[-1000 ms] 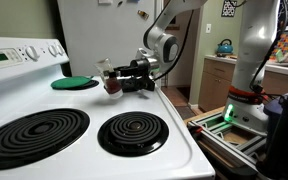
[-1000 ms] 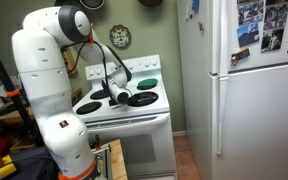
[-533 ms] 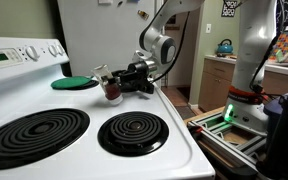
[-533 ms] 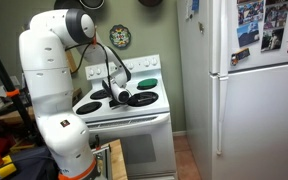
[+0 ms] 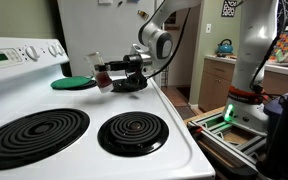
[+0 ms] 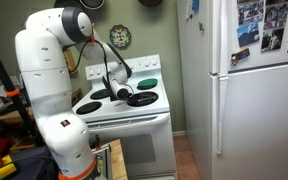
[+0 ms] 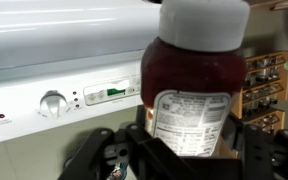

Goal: Set the ketchup bottle upright on the stove

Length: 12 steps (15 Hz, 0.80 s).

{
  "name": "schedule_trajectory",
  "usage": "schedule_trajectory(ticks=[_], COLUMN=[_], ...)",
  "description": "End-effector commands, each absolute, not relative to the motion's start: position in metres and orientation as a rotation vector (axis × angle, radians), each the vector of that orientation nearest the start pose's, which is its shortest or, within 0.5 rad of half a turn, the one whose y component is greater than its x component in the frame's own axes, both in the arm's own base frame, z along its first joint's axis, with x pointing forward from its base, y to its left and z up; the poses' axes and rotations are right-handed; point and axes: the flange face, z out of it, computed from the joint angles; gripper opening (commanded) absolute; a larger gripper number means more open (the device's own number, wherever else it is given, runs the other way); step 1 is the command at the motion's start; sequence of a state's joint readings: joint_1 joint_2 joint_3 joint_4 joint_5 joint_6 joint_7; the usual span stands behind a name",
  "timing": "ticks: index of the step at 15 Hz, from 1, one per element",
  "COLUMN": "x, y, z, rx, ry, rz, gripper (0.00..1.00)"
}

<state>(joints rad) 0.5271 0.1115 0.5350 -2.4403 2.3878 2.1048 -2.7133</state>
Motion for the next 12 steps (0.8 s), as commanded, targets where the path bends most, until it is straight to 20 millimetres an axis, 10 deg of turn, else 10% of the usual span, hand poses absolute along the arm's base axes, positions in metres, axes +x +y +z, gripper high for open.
schedule_trajectory(ticks=[1, 12], x=[0.2028, 0.2006], y=[0.4608, 0.4652], z=[0.2797, 0.2822], rx=[-1.176, -1.138], ry=[-1.214, -1.263], rz=[-1.063, -1.048], gripper=[0.45, 0.45])
